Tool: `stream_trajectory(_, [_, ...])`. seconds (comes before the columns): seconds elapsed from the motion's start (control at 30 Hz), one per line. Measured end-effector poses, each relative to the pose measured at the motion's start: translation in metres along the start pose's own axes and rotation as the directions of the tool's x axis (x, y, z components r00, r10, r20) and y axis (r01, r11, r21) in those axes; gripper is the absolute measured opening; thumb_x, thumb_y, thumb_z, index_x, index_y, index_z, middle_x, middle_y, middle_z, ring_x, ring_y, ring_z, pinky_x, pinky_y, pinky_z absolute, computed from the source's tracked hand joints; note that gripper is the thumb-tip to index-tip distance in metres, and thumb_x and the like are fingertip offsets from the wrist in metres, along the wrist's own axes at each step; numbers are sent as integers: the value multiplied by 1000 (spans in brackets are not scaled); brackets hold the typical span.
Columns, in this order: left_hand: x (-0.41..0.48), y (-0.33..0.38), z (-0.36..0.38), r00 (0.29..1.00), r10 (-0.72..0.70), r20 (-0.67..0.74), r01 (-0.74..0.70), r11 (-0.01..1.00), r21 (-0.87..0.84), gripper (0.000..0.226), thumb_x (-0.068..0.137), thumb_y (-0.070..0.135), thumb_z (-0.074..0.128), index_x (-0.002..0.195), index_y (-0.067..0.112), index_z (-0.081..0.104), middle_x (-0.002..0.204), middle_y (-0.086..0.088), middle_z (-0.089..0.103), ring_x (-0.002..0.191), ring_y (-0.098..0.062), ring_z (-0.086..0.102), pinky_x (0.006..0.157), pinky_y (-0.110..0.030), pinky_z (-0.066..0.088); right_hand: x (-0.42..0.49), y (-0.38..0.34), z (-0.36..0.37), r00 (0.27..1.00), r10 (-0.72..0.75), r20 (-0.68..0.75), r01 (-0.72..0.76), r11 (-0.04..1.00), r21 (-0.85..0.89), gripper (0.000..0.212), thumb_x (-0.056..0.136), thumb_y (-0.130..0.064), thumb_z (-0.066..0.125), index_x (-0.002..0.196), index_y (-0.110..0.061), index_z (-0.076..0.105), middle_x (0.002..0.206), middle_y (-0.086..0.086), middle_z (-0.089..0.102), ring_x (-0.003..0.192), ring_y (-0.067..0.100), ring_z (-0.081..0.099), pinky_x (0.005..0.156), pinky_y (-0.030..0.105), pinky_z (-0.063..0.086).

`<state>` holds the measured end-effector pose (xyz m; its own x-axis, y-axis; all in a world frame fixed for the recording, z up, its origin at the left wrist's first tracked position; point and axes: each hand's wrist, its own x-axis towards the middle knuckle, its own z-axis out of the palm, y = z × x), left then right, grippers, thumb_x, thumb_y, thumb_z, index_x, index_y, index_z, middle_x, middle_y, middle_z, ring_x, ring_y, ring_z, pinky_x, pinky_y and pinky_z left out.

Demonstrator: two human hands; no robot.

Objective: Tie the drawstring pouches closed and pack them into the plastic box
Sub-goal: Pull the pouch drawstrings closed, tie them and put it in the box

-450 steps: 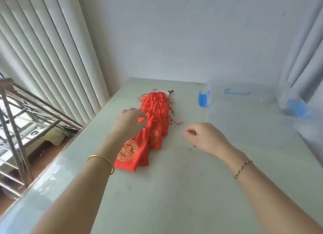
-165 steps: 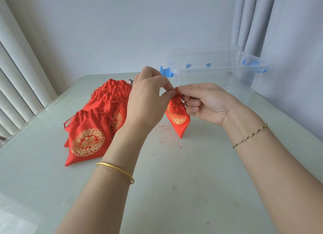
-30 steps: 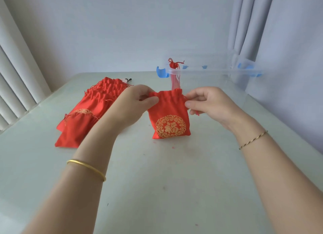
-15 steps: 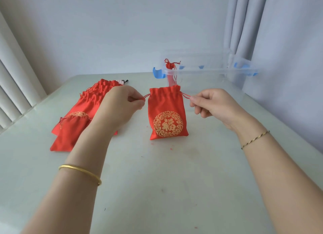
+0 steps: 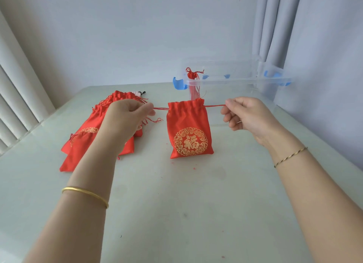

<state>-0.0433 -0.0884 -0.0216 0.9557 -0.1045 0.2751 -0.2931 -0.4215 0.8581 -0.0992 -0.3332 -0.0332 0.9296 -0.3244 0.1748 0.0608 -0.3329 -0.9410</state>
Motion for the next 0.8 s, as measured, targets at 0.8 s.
stream_trajectory(0.8, [-24,50,14,930,134,343,90,821,-564,16,91,14,54,92,11,70,73,3,60,63,-9,54,68,-20,47,-30,-66,36,941,-317,-117,337,899,280,32,95,-20,50,66,-19,63,59,-13,62,59,-2,54,58,12,43])
